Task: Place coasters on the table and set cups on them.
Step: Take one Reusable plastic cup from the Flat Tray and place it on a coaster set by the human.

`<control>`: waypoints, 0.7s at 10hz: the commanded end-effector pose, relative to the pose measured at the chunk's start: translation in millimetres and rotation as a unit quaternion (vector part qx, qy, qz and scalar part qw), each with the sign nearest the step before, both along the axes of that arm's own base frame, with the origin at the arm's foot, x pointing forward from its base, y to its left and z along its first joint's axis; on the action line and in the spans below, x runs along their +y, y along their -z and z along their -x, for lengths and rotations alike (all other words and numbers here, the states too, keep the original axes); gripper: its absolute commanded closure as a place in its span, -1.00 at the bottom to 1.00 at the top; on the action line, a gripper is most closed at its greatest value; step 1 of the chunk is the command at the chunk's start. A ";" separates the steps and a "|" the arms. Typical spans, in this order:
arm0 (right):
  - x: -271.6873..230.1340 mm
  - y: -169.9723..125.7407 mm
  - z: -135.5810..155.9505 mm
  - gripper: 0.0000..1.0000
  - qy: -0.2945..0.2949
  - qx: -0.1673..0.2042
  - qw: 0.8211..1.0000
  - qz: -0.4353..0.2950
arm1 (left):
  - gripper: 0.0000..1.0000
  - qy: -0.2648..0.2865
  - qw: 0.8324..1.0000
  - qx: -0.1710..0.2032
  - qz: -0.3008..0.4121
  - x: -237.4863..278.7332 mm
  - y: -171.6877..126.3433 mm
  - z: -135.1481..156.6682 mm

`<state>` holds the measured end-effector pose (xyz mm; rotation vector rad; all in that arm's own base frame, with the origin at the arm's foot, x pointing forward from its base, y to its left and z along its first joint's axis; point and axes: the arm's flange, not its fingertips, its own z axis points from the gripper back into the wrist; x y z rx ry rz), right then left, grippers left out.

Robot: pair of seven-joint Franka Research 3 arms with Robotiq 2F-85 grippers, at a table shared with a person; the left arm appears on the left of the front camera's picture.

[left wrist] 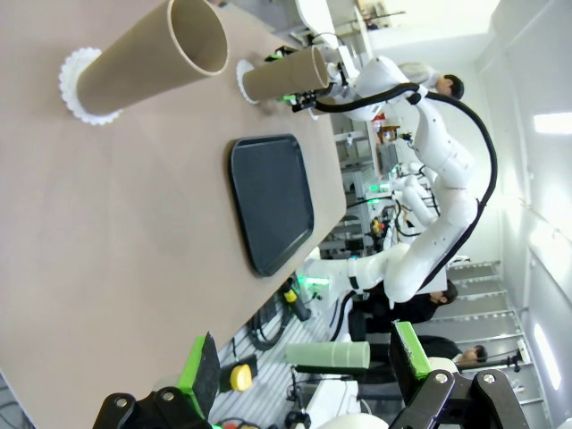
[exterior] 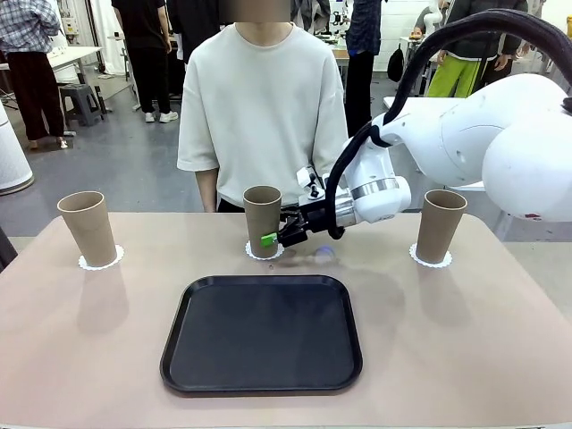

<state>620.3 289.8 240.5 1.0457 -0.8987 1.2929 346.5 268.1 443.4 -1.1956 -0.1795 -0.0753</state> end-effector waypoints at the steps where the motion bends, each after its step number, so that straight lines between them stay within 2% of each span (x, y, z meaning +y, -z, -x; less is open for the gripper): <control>1: -5.6 0.0 -18.9 -1.00 0.003 0.020 1.000 0.000 | -1.00 -0.004 1.000 -0.001 0.001 0.6 -0.9 1.0; 7: -30.6 -1.2 -19.3 -1.00 0.017 0.035 0.999 0.026 | -1.00 -0.004 1.000 -0.001 0.001 0.6 -0.9 1.0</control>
